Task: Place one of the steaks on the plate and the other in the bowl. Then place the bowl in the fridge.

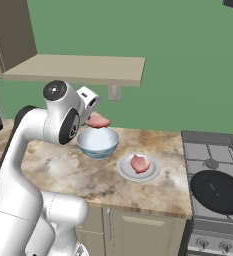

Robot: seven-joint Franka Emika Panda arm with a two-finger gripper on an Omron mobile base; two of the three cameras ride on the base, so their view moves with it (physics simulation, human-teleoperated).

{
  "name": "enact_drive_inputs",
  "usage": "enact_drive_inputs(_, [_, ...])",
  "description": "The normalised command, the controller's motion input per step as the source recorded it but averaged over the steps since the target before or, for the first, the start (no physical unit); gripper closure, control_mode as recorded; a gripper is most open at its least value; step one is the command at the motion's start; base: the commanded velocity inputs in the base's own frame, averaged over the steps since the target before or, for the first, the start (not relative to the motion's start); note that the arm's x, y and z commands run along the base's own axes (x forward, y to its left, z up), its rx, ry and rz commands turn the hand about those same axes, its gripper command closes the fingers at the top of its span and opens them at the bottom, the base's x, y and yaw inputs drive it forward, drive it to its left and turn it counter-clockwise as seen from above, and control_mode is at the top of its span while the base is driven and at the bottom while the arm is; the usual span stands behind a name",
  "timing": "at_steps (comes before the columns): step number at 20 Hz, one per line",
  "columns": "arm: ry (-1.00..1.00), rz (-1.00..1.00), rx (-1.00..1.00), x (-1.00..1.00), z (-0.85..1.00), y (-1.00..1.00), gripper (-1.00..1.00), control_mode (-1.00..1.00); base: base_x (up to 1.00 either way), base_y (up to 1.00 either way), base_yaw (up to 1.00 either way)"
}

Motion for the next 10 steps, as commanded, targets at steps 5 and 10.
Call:
enact_drive_inputs(5, [0.05,0.0,0.06,0.01,-0.27,0.2,1.0,-1.0,0.0,0.0,0.0])
enact_drive_inputs(10, [0.04,0.0,0.0,0.38,-0.33,0.2,1.0,-1.0,0.0,0.0,0.0])
